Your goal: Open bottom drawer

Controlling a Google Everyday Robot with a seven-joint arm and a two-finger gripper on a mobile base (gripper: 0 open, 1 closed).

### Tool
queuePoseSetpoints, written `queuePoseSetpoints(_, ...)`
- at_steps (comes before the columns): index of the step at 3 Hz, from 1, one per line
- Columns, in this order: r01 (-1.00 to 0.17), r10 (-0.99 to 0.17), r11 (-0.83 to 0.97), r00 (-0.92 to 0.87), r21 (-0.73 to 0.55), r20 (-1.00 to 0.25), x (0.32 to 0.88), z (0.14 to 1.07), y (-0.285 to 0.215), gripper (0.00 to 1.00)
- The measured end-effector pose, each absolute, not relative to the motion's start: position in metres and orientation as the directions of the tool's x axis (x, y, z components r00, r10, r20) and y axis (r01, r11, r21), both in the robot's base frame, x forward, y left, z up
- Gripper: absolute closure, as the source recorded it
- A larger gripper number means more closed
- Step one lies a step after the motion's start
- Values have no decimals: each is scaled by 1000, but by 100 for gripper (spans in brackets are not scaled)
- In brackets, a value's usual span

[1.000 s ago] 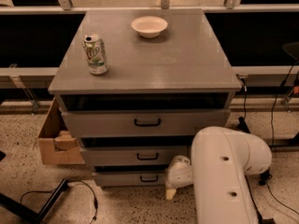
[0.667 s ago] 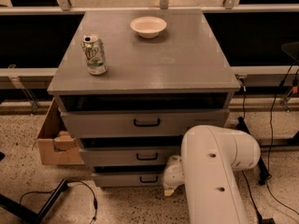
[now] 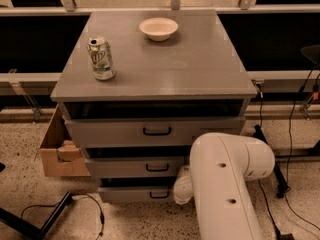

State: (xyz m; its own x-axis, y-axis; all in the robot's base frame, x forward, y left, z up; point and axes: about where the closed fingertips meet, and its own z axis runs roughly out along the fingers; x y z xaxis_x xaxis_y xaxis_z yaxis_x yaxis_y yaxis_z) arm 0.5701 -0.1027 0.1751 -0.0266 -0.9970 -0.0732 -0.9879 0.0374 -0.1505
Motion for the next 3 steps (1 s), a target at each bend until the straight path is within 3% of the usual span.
queuePoseSetpoints(1, -988, -997, 37, -27, -150, -73, 570, 178, -103, 100)
queuePoseSetpoints(3, -988, -997, 37, -26, -150, -73, 570, 187, -103, 100)
